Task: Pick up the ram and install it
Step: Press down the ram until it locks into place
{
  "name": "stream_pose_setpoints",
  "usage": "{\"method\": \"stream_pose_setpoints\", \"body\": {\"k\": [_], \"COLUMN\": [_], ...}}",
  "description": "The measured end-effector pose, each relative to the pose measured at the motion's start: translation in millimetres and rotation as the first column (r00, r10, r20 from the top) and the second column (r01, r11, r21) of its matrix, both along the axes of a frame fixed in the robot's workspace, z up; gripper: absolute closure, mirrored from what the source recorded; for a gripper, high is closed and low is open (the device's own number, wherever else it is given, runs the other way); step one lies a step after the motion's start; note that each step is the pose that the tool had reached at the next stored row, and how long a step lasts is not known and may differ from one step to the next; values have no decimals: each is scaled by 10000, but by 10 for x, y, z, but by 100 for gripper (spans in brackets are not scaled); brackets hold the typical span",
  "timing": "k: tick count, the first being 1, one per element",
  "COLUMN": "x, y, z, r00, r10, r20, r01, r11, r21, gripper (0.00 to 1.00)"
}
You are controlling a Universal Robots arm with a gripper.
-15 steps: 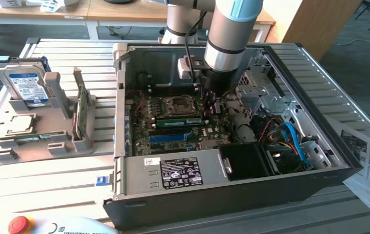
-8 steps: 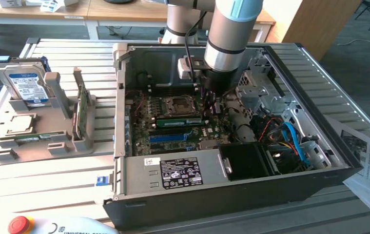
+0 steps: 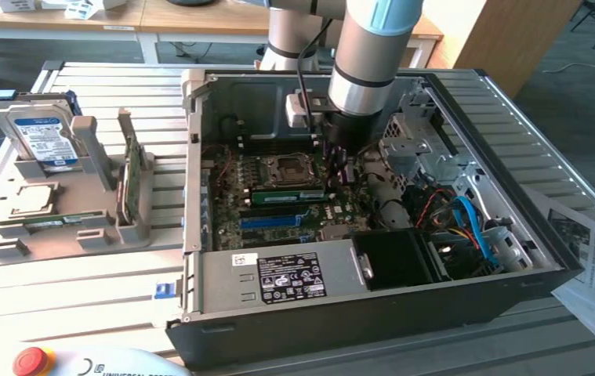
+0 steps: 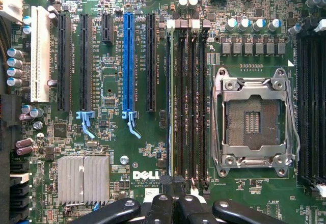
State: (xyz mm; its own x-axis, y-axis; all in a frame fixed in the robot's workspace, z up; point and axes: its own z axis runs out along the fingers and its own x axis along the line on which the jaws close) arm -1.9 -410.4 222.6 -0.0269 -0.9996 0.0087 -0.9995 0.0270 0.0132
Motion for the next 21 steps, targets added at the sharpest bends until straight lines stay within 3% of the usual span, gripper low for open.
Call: {"method": "stream_pose_setpoints", "body": {"k": [10,21], "x": [0,10], "y": [1,0], "z": [5,118], "r00": [10000,10000], "r10": [-2,0], "r20": [-4,-64], "r01": [2,0], "r11": [10000,10000], "r21": [8,0], "gripper": [90,90]}}
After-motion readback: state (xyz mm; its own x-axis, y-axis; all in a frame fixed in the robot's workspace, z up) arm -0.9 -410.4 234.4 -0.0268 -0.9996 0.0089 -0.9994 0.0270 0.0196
